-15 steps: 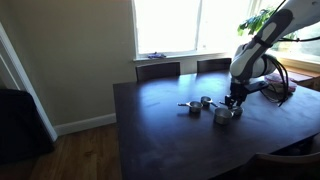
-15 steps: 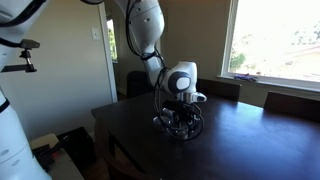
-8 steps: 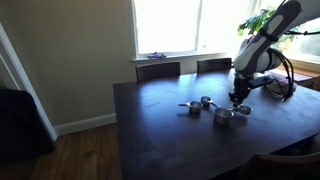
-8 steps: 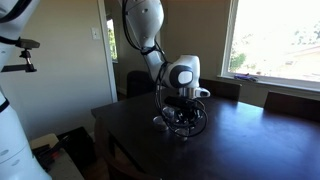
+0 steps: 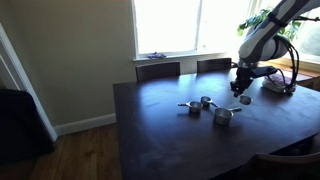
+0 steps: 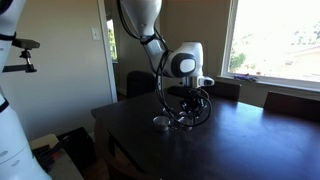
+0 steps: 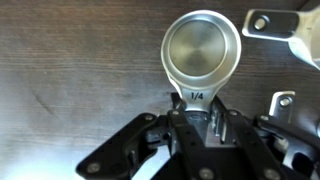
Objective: Stack the measuring cups together from smallest to biggest
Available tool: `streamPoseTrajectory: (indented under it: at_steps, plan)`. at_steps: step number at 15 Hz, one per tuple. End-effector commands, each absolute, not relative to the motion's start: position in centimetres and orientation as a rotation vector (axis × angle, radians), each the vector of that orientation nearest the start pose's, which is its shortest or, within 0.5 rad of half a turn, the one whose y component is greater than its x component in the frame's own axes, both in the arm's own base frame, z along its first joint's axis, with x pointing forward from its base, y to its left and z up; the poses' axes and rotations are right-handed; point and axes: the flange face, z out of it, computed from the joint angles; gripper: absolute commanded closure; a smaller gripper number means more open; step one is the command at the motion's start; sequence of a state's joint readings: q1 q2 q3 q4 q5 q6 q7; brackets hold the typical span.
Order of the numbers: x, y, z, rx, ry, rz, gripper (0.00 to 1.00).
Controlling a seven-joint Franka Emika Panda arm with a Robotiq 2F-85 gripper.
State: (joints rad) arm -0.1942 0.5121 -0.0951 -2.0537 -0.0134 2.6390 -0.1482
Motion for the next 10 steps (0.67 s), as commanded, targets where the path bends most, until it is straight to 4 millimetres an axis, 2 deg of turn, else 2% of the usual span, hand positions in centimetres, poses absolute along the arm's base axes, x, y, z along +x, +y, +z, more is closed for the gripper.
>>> streamPoseTrajectory:
  at_steps: [1, 3, 6, 8, 10]
  plan:
    - [62.0, -12.4, 19.7, -3.159, 0.194, -0.149, 0.88]
    - [64.3, -9.8, 19.6, -3.151, 0.162, -0.201, 0.88]
    - [66.9, -7.5, 19.6, -3.150, 0.109, -0.275, 0.88]
    - [66.3, -8.7, 22.2, -3.148, 0.098, -0.316, 0.88]
    - [67.1, -9.2, 23.3, -3.149, 0.109, -0.357, 0.88]
